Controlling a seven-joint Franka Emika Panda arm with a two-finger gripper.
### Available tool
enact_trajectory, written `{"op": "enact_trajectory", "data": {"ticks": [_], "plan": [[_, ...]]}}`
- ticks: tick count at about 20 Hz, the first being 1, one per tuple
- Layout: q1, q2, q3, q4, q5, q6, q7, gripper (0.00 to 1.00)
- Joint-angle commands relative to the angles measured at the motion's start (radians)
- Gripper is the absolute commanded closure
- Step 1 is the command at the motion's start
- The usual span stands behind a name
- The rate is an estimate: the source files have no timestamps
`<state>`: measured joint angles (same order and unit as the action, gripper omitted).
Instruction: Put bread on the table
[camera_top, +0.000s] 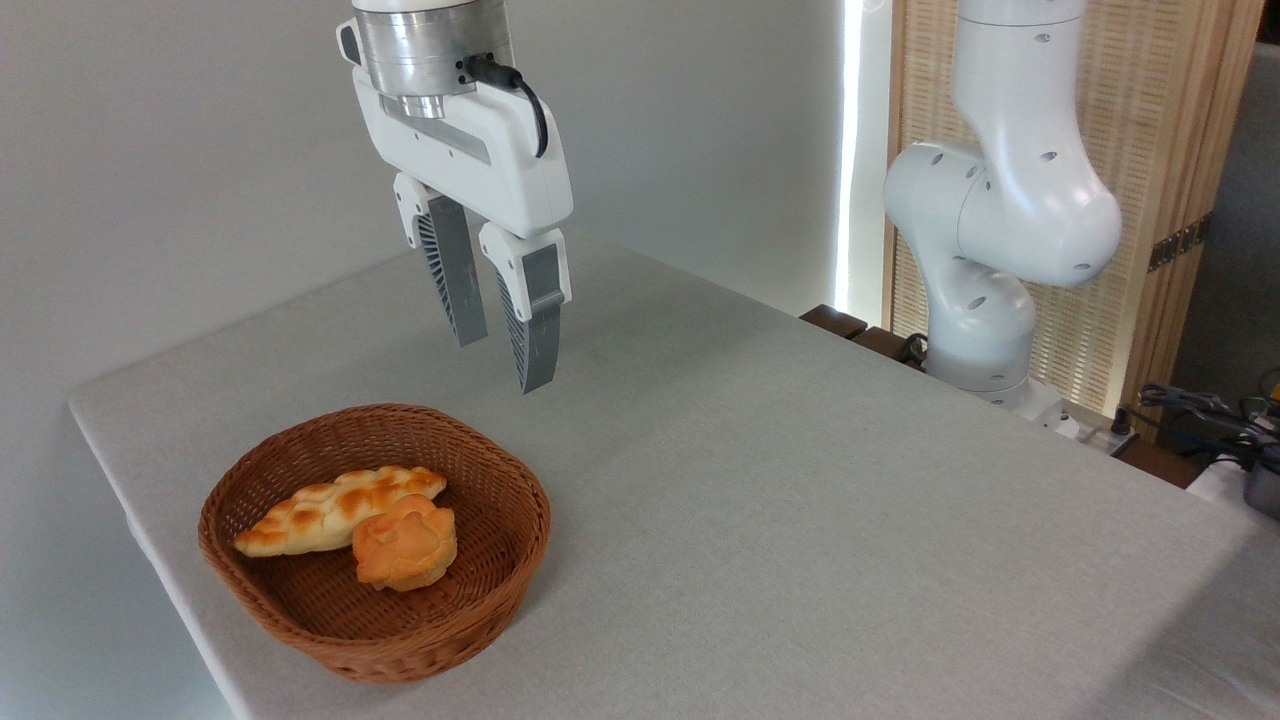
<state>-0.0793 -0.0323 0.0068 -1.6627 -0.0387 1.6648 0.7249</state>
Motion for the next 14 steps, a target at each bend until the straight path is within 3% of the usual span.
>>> {"op": "enact_trajectory", "data": {"ticks": [1,8,14], "plan": [[0.004,0.024,-0.001,0.018,0.013,0.018,-0.007,0.00],[0.006,0.029,-0.001,0.012,0.014,0.050,-0.007,0.00],[-0.002,0.086,-0.005,-0.011,0.020,0.056,-0.007,0.00]]}}
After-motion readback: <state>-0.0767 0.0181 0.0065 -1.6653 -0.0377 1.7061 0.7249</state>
